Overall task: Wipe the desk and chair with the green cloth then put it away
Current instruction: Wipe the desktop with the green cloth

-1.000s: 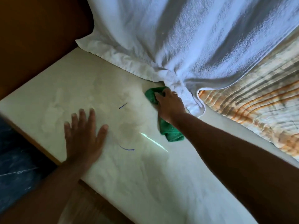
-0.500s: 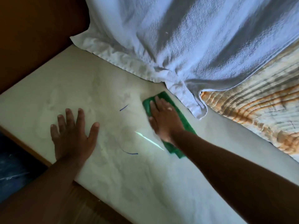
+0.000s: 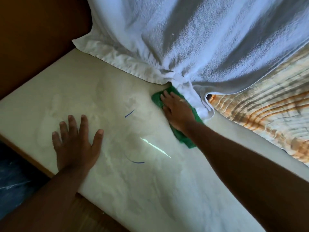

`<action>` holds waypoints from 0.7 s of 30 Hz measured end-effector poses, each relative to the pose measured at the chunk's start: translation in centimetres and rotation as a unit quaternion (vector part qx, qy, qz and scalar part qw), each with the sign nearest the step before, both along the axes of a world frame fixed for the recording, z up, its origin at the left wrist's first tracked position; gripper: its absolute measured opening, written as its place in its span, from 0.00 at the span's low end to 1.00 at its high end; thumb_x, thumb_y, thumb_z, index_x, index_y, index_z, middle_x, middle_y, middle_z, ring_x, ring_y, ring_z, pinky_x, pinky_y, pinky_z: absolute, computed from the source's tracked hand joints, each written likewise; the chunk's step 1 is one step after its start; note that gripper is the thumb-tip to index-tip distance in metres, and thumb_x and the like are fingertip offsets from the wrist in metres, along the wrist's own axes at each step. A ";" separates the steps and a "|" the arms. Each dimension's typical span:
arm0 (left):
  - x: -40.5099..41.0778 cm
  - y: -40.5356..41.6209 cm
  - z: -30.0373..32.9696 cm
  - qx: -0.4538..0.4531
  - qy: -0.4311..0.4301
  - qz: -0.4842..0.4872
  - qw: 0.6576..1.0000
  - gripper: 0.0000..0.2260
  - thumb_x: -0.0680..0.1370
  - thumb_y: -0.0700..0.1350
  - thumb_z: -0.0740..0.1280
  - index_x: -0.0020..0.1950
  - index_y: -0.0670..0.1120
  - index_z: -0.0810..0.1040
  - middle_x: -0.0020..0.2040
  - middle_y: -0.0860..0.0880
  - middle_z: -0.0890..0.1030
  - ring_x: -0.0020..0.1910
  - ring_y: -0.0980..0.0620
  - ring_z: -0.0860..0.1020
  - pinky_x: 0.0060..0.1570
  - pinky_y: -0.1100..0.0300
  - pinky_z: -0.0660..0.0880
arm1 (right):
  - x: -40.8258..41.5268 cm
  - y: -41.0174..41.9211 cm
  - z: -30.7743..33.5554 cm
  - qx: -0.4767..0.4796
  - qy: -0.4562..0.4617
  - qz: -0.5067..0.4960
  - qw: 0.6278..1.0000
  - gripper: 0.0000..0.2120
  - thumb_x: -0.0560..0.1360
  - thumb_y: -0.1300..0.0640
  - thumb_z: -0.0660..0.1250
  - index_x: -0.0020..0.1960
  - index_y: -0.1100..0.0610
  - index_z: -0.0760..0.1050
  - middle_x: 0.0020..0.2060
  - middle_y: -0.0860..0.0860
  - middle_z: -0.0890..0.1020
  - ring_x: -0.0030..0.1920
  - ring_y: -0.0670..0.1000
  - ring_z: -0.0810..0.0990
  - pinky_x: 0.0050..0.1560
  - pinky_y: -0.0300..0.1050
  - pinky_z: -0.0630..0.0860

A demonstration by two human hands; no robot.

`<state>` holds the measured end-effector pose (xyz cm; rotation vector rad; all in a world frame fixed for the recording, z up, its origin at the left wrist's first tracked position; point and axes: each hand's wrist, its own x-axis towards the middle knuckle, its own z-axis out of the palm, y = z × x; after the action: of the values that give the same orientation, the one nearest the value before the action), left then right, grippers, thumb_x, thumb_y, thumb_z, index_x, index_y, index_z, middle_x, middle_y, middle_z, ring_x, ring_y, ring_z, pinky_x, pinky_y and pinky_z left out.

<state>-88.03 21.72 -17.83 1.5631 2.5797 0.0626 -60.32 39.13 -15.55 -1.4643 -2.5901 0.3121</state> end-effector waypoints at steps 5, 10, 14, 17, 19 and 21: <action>0.1 0.0 0.1 0.005 0.000 -0.001 1.000 0.38 0.78 0.69 0.40 0.81 0.48 0.55 0.81 0.37 0.56 0.79 0.35 0.54 0.75 0.37 0.50 | 6.7 -14.6 -0.1 -0.071 0.071 0.133 0.986 0.19 0.78 0.57 0.60 0.67 0.59 0.74 0.70 0.53 0.73 0.71 0.57 0.70 0.69 0.51 0.67; -0.2 0.1 -0.3 0.011 0.004 -0.006 1.000 0.38 0.78 0.69 0.40 0.81 0.47 0.56 0.80 0.36 0.58 0.77 0.33 0.56 0.74 0.35 0.52 | 12.1 -10.9 0.8 -0.047 0.073 -0.053 0.995 0.17 0.80 0.59 0.60 0.69 0.57 0.73 0.70 0.47 0.70 0.73 0.50 0.65 0.72 0.50 0.63; -0.2 0.1 -0.3 0.015 0.002 -0.004 1.000 0.39 0.78 0.70 0.40 0.81 0.47 0.56 0.80 0.36 0.57 0.78 0.33 0.55 0.74 0.36 0.50 | 8.9 -10.9 0.9 -0.046 0.077 -0.148 0.985 0.17 0.79 0.62 0.64 0.67 0.59 0.75 0.68 0.53 0.75 0.71 0.56 0.70 0.71 0.48 0.62; -0.2 0.1 -0.3 0.022 0.003 -0.003 1.000 0.39 0.78 0.70 0.41 0.80 0.47 0.56 0.80 0.36 0.57 0.78 0.33 0.55 0.74 0.36 0.50 | 6.2 -18.4 1.3 -0.070 0.064 -0.011 0.995 0.19 0.81 0.55 0.54 0.67 0.58 0.76 0.67 0.54 0.76 0.69 0.55 0.72 0.72 0.50 0.63; 0.0 0.1 -0.2 0.018 0.001 -0.002 1.000 0.39 0.78 0.70 0.40 0.81 0.47 0.56 0.80 0.36 0.57 0.78 0.33 0.54 0.74 0.36 0.50 | 4.2 -22.6 2.0 -0.142 0.052 0.149 0.977 0.23 0.82 0.52 0.48 0.64 0.57 0.78 0.66 0.52 0.77 0.69 0.51 0.71 0.74 0.45 0.59; 0.1 0.1 -0.1 0.014 0.005 0.000 1.000 0.38 0.78 0.69 0.41 0.81 0.47 0.55 0.81 0.37 0.56 0.79 0.34 0.54 0.75 0.37 0.49 | 2.5 -22.7 2.3 -0.197 0.087 0.269 0.939 0.17 0.82 0.56 0.56 0.60 0.59 0.80 0.62 0.52 0.81 0.68 0.49 0.73 0.73 0.43 0.61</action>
<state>-87.90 21.81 -17.88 1.5765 2.5989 0.0922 -57.82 16.47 -13.23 -0.7173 -2.8350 1.0254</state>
